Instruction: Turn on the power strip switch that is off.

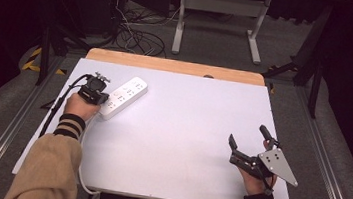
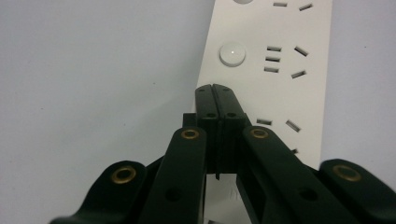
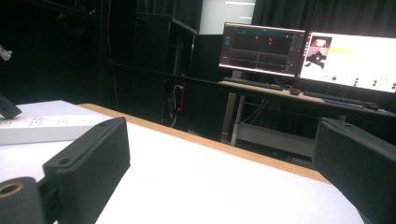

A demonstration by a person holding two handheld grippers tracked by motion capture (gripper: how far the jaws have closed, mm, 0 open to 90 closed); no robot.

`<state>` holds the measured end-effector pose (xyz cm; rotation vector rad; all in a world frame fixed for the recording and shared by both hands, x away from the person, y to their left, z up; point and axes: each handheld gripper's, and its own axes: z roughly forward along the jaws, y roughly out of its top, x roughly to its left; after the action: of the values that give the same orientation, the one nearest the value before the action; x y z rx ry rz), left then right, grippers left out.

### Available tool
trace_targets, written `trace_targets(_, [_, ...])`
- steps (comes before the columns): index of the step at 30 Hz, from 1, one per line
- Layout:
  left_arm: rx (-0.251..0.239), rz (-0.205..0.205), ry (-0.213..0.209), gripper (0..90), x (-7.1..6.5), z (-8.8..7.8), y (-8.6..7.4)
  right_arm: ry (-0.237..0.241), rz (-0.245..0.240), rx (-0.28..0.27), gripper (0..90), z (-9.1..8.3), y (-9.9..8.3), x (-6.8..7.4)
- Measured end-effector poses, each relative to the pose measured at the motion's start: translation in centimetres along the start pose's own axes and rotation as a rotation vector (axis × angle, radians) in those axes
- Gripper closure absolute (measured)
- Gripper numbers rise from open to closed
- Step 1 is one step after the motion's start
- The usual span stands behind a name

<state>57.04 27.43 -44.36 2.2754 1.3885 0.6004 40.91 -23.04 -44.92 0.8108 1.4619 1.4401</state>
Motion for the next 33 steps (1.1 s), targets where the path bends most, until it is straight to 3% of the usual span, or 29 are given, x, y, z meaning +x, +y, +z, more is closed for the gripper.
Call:
trace_targets(3, [-0.001,-0.013,-0.005,90.0,0.07,-0.02,-0.05,0.005,-0.006,-0.004,4.8,-0.04,0.05,0.11])
trace_targets(4, [-0.02,-0.028,-0.024,90.0,0.33,0.02,-0.3,0.006,-0.006,-0.006,4.8,-0.07,0.07,0.12])
trace_targets(8, [-0.015,-0.013,-0.012,90.0,0.18,0.0,-0.23,-0.002,-0.008,-0.007,4.8,-0.15,0.09,0.0])
trace_targets(33, [-0.024,-0.021,-0.02,90.0,0.3,0.0,-0.35,0.0,-0.005,-0.005,4.8,-0.15,0.07,0.05])
